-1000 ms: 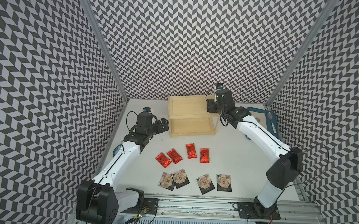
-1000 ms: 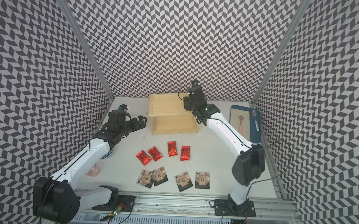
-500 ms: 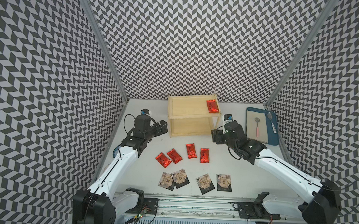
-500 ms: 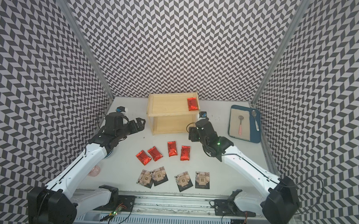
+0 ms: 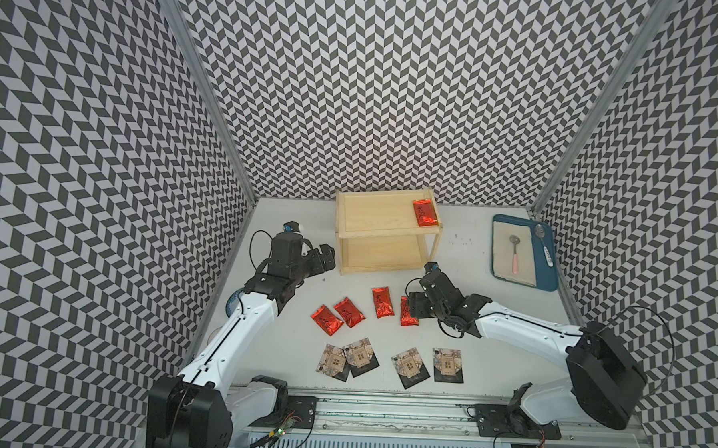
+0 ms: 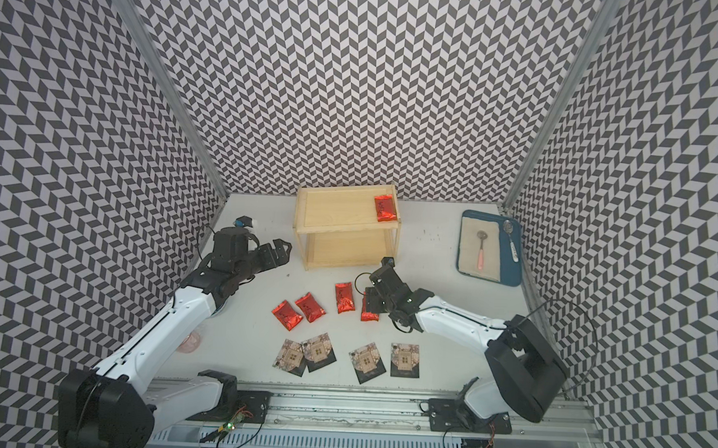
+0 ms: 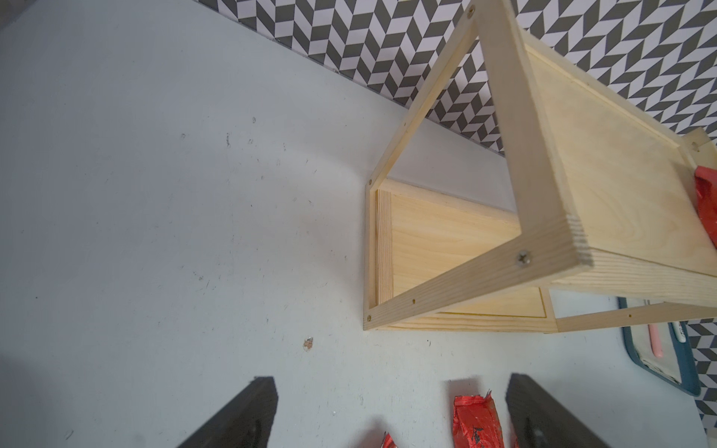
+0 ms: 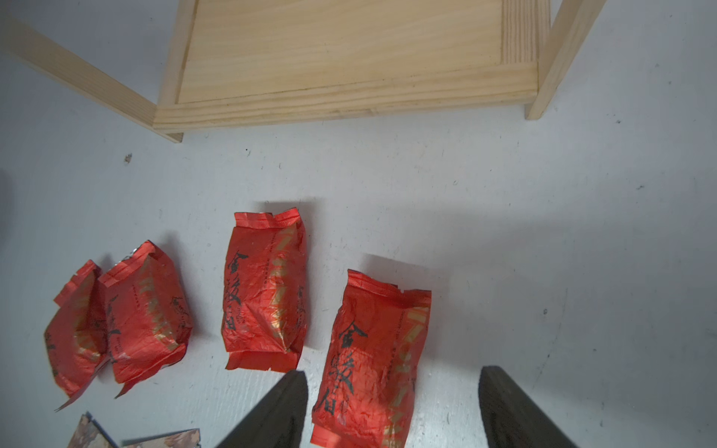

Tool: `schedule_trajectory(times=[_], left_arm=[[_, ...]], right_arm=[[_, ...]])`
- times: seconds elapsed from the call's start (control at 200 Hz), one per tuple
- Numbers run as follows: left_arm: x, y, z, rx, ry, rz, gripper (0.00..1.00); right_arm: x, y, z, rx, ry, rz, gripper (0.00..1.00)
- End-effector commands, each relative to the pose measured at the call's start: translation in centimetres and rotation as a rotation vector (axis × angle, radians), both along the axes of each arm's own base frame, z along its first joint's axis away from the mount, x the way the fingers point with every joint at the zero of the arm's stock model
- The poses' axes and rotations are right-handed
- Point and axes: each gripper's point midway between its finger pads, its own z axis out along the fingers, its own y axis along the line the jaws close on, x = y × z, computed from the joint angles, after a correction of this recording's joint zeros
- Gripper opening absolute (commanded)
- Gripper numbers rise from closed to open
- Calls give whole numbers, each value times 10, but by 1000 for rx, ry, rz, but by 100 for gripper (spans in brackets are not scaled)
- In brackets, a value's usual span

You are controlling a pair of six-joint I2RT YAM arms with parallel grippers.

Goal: Place the tea bags on the shelf by color
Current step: Pick up the tea bag from the center of the board.

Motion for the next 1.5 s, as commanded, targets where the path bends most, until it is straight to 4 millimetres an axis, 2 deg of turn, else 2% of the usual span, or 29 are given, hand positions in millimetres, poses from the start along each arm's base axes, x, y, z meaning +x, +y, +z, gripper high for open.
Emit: schedule_trajectory(times=[0.0, 0.716, 1.091, 1.322, 1.492], left_arm=[[-3, 0, -7, 23, 6, -9, 97], [-2, 2, -5, 13, -6, -20, 98], [-2, 1, -7, 8, 1, -23, 98], [0, 0, -8, 3, 5, -25, 98], [0, 0, -7, 0, 6, -23, 98]], right_arm=[[7, 7, 2, 38, -24, -21, 74], [-2, 28, -32, -26, 53, -8, 74], [2, 26, -49, -74, 61, -23, 64], [4, 19, -32, -81, 25, -47, 57], [5, 9, -3, -70, -30, -73, 55]])
